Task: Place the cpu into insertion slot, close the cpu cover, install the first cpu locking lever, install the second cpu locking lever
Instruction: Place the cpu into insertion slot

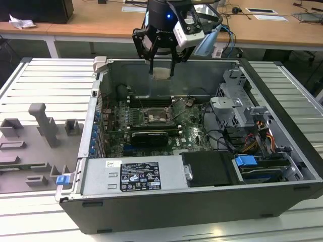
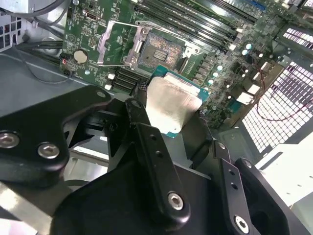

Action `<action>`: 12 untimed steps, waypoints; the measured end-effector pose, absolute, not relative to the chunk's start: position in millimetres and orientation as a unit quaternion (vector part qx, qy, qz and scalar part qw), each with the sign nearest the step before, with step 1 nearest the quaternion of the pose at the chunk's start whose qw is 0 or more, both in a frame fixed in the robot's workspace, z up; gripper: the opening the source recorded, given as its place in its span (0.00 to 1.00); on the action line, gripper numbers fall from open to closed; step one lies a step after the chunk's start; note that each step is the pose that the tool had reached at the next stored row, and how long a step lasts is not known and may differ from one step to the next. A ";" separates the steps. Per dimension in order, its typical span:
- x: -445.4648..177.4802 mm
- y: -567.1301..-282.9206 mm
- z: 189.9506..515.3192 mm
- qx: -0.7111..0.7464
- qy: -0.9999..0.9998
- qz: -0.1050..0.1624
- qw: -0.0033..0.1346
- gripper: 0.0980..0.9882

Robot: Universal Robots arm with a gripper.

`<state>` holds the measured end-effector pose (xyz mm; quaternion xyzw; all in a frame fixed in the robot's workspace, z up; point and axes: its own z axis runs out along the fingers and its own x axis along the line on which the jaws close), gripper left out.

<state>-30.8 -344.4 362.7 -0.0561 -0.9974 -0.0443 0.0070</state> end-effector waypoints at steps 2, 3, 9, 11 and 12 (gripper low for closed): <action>-30.8 -344.3 361.7 -0.065 -0.997 -0.044 0.007 0.48; -30.8 -344.3 361.6 -0.067 -0.997 -0.044 0.007 0.48; -30.8 -344.3 360.2 -0.101 -0.994 -0.044 0.005 0.48; -30.8 -344.3 359.5 -0.114 -0.992 -0.044 0.005 0.48; -30.8 -344.3 358.7 -0.123 -0.991 -0.044 0.004 0.48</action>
